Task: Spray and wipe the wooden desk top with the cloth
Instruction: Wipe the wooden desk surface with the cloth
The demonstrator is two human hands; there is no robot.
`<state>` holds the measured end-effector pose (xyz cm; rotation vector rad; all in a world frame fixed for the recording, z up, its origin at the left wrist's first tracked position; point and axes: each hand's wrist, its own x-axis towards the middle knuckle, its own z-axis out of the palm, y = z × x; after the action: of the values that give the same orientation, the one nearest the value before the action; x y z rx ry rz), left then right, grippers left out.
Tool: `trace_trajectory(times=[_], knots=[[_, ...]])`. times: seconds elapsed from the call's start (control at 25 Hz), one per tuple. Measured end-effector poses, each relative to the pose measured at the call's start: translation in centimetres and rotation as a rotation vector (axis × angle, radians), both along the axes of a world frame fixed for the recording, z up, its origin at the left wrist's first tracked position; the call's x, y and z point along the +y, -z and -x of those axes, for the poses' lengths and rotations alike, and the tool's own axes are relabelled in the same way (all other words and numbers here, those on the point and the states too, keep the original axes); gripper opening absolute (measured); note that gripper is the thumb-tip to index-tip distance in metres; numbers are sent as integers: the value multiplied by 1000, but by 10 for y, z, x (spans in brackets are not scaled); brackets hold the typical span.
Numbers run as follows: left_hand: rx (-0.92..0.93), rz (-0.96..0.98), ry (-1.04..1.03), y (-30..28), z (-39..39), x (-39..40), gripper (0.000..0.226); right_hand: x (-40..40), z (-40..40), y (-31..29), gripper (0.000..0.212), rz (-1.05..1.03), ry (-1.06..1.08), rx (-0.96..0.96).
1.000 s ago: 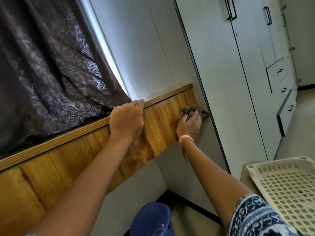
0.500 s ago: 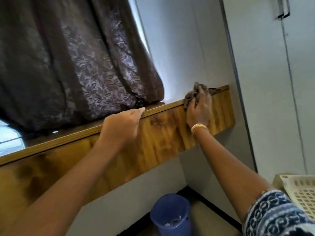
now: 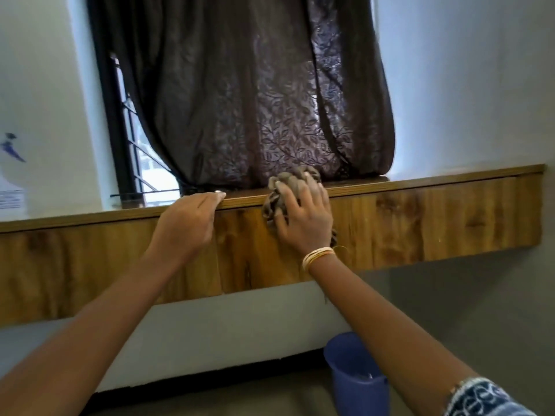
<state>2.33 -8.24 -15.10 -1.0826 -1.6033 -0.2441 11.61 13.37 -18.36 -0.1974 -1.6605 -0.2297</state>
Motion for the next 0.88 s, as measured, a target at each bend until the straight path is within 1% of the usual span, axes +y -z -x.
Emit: trace_trajectory(times=[0.08, 0.2, 0.28, 0.36, 0.44, 0.52, 0.56, 0.6, 0.68, 0.72, 0.76, 0.8, 0.84, 0.88], knots=[[-87, 8, -14, 0, 0, -8, 40, -26, 10, -8, 40, -50, -27, -18], [-175, 17, 13, -9, -8, -7, 34, -28, 7, -24, 31, -116, -29, -5], [-191, 14, 34, -13, -12, -9, 34, -25, 0, -38, 31, -81, -51, -53], [-203, 3, 43, -15, -14, -12, 33, -27, -9, -54, 28, 70, -83, -189], [-229, 11, 58, -19, -14, -13, 33, -27, -13, -74, 26, 184, -131, -382], [-271, 43, 56, -28, -12, -15, 32, -22, -16, -93, 20, 283, -255, -576], [-293, 58, 46, -33, -11, -16, 32, -18, -16, -101, 21, 346, -341, -626], [-315, 74, 37, -39, -9, -18, 31, -13, -16, -107, 28, 416, -443, -637], [-364, 102, 45, -47, -8, -17, 29, -7, -14, -116, 38, 585, -658, -583], [-392, 107, 67, -50, -8, -16, 29, -5, -12, -120, 37, 669, -746, -561], [-427, 101, 101, -54, -6, -15, 29, -3, -10, -124, 30, 744, -791, -565], [-463, 89, 135, -59, -2, -15, 28, -1, -8, -130, 23, 814, -811, -604], [-493, 89, 144, -66, 5, -14, 28, -1, -6, -136, 27, 875, -853, -685], [-515, 110, 129, -75, 16, -11, 28, 2, 3, -140, 36, 916, -905, -787]])
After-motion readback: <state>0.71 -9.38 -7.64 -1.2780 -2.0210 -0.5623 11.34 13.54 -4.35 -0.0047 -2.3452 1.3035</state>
